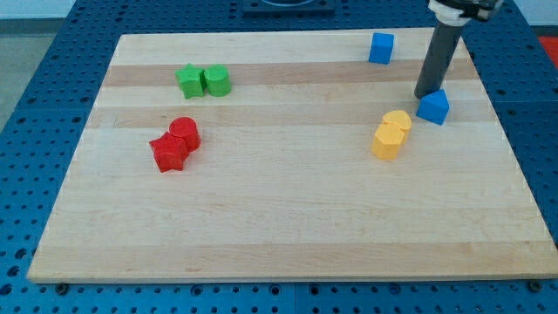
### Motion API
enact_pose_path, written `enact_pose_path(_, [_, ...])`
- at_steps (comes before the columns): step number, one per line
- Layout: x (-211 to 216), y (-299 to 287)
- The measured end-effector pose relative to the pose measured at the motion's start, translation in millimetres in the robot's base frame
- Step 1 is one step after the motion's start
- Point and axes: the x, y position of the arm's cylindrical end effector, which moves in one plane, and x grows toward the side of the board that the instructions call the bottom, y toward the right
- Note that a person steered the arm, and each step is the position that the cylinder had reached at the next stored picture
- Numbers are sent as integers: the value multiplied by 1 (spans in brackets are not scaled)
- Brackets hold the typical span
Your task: Move blue triangle on right to yellow heart
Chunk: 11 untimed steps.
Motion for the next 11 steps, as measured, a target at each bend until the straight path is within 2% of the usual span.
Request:
enact_pose_path(1, [5,0])
enact_pose_path(2, [-18,16])
enact_pose_path(3, [-23,50])
enact_pose_path(4, [-10,50])
enact_pose_path(7, [22,32])
enact_pose_path(8, [-4,32])
enact_pose_path(9, [-2,14])
enact_pose_path(10, [31,-3])
enact_pose_path(11, [34,-5])
